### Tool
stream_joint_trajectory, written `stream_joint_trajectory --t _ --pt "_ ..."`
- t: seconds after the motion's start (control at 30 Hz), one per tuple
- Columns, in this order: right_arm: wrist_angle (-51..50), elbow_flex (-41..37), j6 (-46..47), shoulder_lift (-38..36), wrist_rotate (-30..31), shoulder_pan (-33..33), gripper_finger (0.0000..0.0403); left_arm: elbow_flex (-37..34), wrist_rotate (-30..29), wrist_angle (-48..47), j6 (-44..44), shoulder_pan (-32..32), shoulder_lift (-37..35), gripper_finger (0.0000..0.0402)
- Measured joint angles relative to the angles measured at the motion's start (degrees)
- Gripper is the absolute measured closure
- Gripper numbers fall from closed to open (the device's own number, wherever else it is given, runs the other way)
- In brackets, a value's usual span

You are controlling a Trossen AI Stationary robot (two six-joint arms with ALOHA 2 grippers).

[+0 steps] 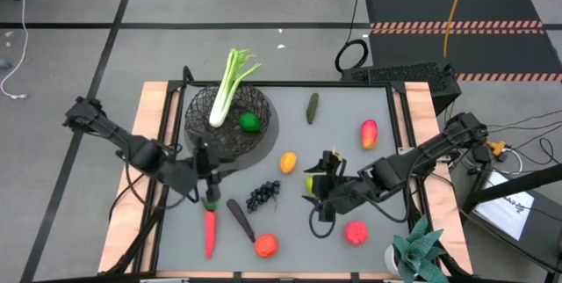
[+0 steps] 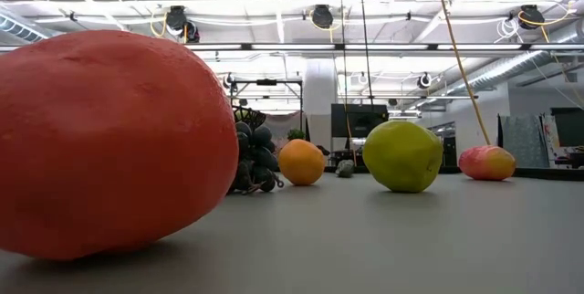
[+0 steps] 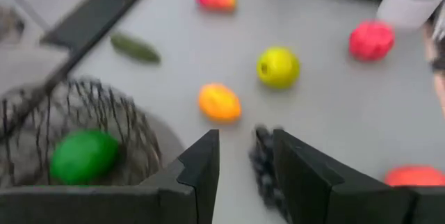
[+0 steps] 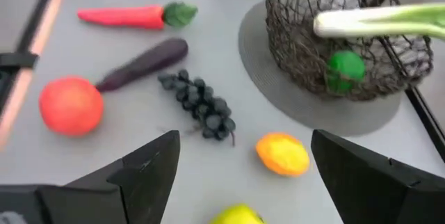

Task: Build produce basket
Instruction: Put the carrot into the wire basket

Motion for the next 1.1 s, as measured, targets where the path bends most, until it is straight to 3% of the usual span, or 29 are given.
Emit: stream_joint_trajectory --t 0.23,0.63,0.87,1.1 --pt "-7.76 0.00 2.39 -0.78 -0.51 1.17 0.0085 6.88 3.20 -12.77 -19.58 -7.41 11.88 0.0259" --pt "-6.61 0.00 1.32 -0.97 -0.52 0.79 0.0085 6.92 16.50 -21.26 -58.72 -18.27 23.55 0.0172" --pt "-3.94 0.00 -3.41 -0.97 -0.32 -0.50 0.0085 6.92 23.23 -23.01 -73.56 -21.44 28.68 0.0160" --pt "-2.51 0.00 -5.22 -0.97 -0.26 -2.74 0.0085 6.92 26.54 -20.49 -81.71 -22.21 33.90 0.0160"
